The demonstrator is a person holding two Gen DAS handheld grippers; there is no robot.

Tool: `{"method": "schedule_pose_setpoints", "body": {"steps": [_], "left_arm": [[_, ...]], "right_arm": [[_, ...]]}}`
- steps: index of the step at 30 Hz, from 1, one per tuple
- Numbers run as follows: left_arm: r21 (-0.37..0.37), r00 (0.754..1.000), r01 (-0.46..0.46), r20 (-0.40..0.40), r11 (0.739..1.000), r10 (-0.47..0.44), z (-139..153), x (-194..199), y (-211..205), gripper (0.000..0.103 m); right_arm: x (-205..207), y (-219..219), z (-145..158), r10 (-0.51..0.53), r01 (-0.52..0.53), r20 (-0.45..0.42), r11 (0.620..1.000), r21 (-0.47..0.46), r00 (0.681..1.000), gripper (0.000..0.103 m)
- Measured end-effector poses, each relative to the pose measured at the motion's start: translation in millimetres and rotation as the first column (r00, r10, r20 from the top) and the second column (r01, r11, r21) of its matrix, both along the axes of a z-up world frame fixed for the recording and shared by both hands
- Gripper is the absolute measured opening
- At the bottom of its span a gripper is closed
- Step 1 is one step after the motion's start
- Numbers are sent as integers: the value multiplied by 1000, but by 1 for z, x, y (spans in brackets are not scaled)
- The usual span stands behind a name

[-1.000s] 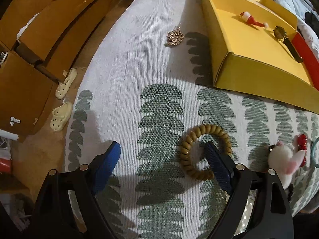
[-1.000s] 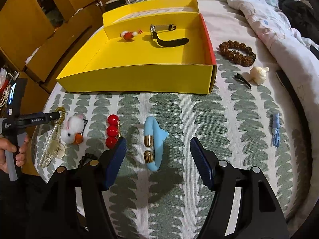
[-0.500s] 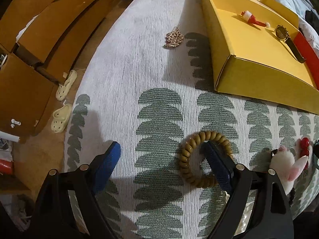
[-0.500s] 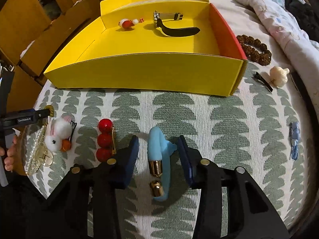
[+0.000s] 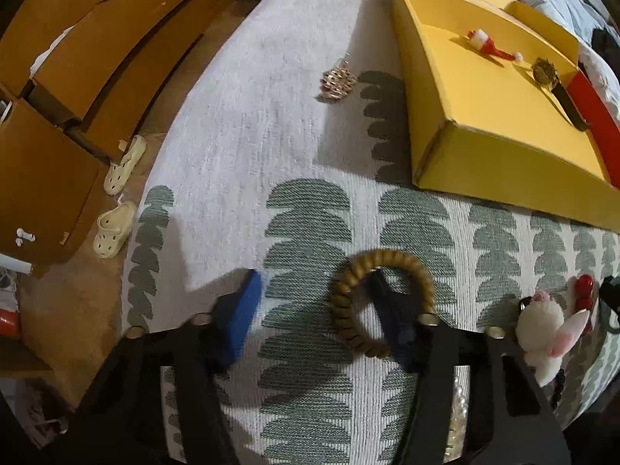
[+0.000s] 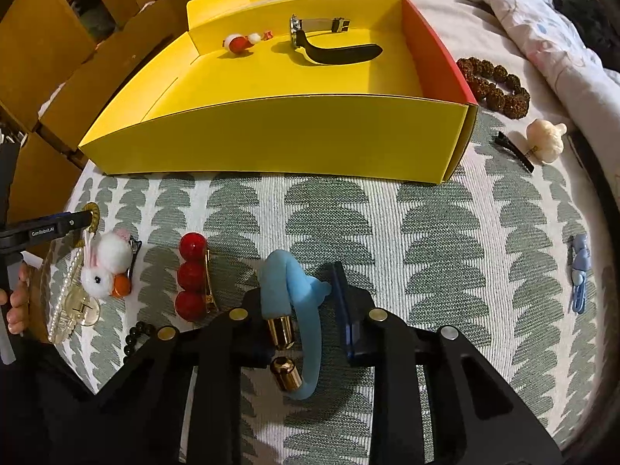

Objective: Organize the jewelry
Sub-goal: 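Grasp the blue bangle with right tool while left tool grasps the coiled hair tie, then carry the coiled hair tie and blue bangle with both tools into the box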

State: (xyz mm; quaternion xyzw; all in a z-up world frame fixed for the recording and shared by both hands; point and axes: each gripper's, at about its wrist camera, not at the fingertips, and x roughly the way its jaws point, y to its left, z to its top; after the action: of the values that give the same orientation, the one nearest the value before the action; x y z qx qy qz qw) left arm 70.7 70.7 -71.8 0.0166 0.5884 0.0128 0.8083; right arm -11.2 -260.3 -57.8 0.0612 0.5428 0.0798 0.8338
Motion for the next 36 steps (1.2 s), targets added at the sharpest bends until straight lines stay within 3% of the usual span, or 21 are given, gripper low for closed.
{"method": "schedule_pose_setpoints", "body": {"steps": [4,13,24,36], "left_arm": [[-18,1000,-17,3,1000,17,1,1,8,31],[-44,1000,-23,5,999,23,3,4,13,11],[-91,999,-19,25,996,22,12,4,14,10],[-160,989,25,148,987,-1,59,-8,2,9]], "right_arm": [[0,-2,1,-5,5,0,1000,10,1000,25],[-1,-6,4,-15,15,1,1000,18,1000,25],[-8,-20,22,-46,44,40,998,39,998,25],[-10,-20,64,-30,15,119,992,123,992,25]]}}
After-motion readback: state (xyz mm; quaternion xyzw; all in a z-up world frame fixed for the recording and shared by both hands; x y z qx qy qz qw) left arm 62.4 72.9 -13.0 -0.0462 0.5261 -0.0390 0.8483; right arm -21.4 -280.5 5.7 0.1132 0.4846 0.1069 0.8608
